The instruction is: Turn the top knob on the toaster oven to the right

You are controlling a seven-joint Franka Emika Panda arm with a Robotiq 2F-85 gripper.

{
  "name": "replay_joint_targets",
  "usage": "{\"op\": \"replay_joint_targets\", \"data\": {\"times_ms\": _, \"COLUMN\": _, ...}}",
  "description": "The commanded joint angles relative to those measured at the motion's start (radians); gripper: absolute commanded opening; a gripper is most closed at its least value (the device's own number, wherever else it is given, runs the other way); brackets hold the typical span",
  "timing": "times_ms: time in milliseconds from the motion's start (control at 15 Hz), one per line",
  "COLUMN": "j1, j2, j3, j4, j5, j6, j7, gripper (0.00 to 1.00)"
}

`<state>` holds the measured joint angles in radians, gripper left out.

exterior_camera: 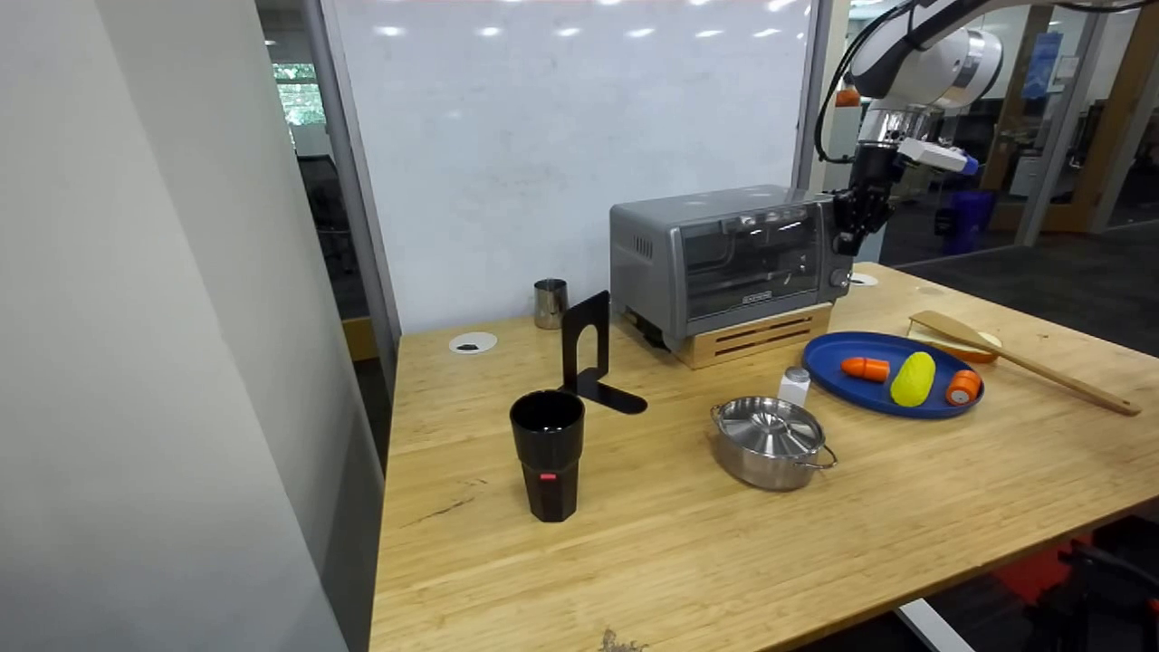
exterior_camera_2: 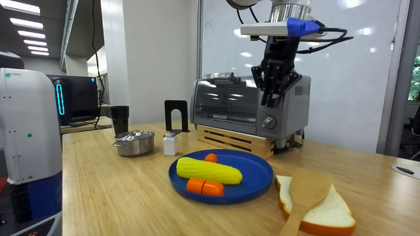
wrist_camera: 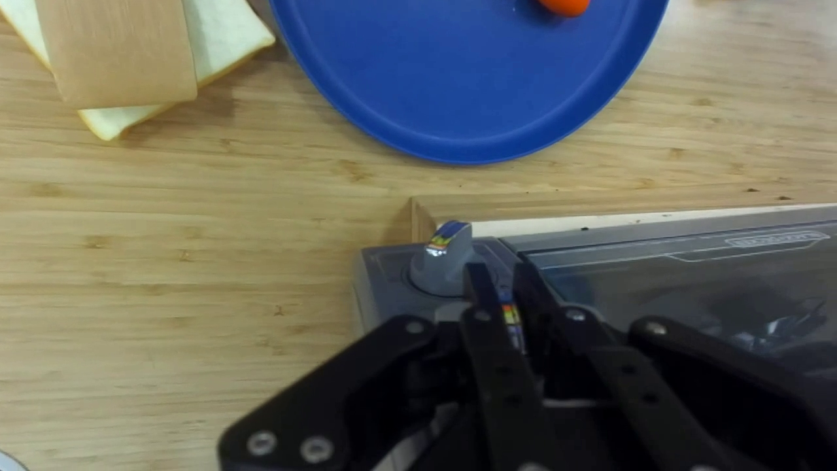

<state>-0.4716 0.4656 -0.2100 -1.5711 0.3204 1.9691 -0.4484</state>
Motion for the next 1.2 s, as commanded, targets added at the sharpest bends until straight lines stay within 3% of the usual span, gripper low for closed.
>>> {"op": "replay_joint_targets", "data": {"times_ms": 0, "j1": -0.05, "j2": -0.071, "j3": 0.035, "j4": -0.104, "j5": 0.083, "j6": 0.055, "j7": -0.12, "gripper": 0.03}}
{"op": "replay_joint_targets", "data": {"times_ms": 533, "j1": -0.151, "j2": -0.052, "j3": 0.036, "j4": -0.084, "j5": 0.249, "j6": -0.026, "j7": -0.418, "gripper": 0.03}}
{"op": "replay_joint_targets", "data": {"times_ms": 1133, "j1": -0.27, "j2": 0.032, "j3": 0.039, "j4": 0.021, "j5": 0.368, "j6": -0.229, "j7": -0.593, "gripper": 0.03}}
